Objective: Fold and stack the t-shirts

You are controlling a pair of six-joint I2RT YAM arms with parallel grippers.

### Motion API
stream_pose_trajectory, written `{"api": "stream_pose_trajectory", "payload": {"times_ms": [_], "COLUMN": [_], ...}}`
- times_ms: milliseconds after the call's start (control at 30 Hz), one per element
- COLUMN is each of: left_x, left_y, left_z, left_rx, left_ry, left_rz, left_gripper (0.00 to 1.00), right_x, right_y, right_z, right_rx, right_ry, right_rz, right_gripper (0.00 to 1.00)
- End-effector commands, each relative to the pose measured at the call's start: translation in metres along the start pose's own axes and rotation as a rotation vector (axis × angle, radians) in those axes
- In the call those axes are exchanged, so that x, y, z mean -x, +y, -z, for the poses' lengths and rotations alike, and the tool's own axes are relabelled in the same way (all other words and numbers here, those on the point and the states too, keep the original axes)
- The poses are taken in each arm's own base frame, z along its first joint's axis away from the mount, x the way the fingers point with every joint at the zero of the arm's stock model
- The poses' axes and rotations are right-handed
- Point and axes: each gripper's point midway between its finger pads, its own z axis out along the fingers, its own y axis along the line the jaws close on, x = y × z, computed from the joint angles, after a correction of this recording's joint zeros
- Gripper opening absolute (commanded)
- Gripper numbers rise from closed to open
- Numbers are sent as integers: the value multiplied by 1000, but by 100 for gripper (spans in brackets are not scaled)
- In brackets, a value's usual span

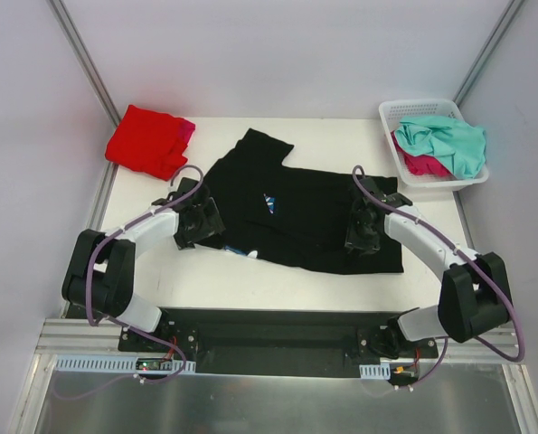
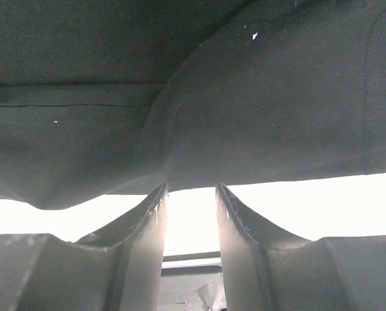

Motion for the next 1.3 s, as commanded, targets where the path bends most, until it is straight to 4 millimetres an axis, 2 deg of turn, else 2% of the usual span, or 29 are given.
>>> {"api": "stream_pose_trajectory", "payload": {"times_ms": [0,67,100,133,167,267,300,433,533,600,733,767,833,967,1067,1100,1133,1267], "left_x": [12,11,19,15,22,27,25,20,22,24,21,26,21,27,30,28,16,5], "left_y": [-19,-19,-24,-20,-19,-2,6,20,24,21,2,-6,-8,-19,-16,-14,-8,1], "left_z": [8,13,20,24,28,28,21,14,19,26,40,45,49,60,54,47,26,3], "left_rx": [-73,-61,-55,-32,-8,109,157,250,284,278,247,240,273,314,349,364,377,375], "left_ry": [-17,5,-13,10,-10,-6,12,30,15,11,43,34,51,-2,-9,2,31,-5], "left_rz": [-50,-54,-58,-63,-65,-79,-85,-100,-109,-120,-166,-176,-208,-250,-255,-253,-245,-225], "left_gripper": [95,95,95,96,96,96,95,95,95,95,95,95,95,95,95,96,96,95], "right_x": [3,2,1,0,1,3,4,5,5,4,2,2,4,4,4,4,3,7], "right_y": [-6,-4,-5,-4,-4,-1,0,1,-2,-4,-3,-3,-1,-2,-3,-4,-8,-6], "right_z": [13,15,15,16,18,25,28,34,36,35,31,31,31,31,33,36,40,55], "right_rx": [-18,-7,-8,-4,3,26,32,40,31,23,23,24,26,25,26,26,21,67], "right_ry": [-19,-14,-11,-11,-18,-36,-41,-48,-54,-51,-36,-36,-40,-42,-49,-58,-72,-129], "right_rz": [-20,-18,-19,-23,-24,-30,-30,-22,-14,-9,-6,-4,-6,-5,-7,-7,-11,-23], "right_gripper": [38,38,38,38,38,38,38,38,38,38,38,38,38,38,38,38,37,34]}}
